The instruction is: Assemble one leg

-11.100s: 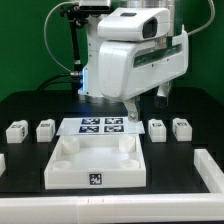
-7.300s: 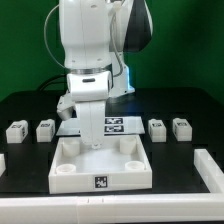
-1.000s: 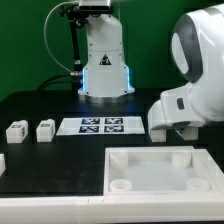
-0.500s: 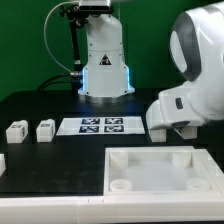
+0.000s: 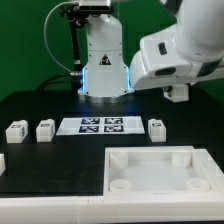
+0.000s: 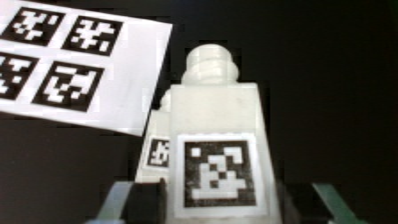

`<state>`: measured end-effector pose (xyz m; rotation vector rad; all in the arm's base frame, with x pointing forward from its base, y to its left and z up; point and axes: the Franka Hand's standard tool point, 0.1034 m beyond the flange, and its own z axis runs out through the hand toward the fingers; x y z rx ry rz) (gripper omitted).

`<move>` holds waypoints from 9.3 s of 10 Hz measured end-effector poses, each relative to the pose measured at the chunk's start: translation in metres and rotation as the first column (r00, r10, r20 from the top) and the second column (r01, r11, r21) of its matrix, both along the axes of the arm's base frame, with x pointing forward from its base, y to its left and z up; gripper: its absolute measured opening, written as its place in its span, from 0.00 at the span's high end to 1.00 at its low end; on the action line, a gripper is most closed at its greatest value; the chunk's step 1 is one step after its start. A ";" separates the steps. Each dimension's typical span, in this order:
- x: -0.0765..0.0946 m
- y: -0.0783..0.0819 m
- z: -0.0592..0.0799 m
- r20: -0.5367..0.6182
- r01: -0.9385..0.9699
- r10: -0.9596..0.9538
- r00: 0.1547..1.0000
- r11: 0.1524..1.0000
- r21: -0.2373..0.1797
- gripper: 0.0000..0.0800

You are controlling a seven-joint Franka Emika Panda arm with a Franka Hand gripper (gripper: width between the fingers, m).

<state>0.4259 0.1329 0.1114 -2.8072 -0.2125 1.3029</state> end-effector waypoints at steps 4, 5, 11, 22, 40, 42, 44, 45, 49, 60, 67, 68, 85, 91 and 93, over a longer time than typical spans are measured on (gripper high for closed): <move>0.068 -0.010 0.021 0.405 -0.049 0.011 0.914 0.995 0.083 0.63; 0.103 -0.012 0.036 0.524 -0.055 -0.004 0.852 0.994 0.097 0.63; 0.151 -0.022 0.047 0.932 -0.126 -0.048 0.360 0.987 0.099 0.63; 0.210 -0.034 0.025 0.986 -0.151 -0.063 0.151 0.985 0.086 0.63; 0.200 -0.017 -0.030 0.982 -0.164 -0.071 0.175 0.981 0.101 0.33; 0.200 -0.017 -0.030 0.982 -0.164 -0.071 0.175 0.981 0.100 0.21; 0.200 -0.017 -0.030 0.982 -0.164 -0.071 0.175 0.981 0.100 0.19; 0.200 -0.017 -0.030 0.982 -0.164 -0.071 0.175 0.981 0.100 0.19; 0.207 -0.016 -0.016 0.962 -0.147 -0.073 0.262 0.982 0.115 0.19; 0.211 -0.009 -0.038 0.721 -0.044 -0.087 0.688 0.986 0.161 0.22; 0.214 -0.017 -0.042 0.684 0.652 -0.534 0.497 0.750 0.112 0.63; 0.214 -0.017 -0.042 0.675 0.771 -0.614 0.410 0.628 0.103 0.63; 0.212 -0.005 -0.038 0.737 0.229 -0.263 0.623 0.962 0.149 0.29; 0.211 -0.014 -0.041 0.685 0.701 -0.571 0.452 0.703 0.123 0.63; 0.213 -0.019 -0.042 0.623 0.879 -0.728 0.286 0.458 0.132 0.63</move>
Offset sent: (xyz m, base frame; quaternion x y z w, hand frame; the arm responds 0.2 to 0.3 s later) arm 0.1000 -0.0294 0.0751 -0.0238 0.2289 -0.0884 0.9691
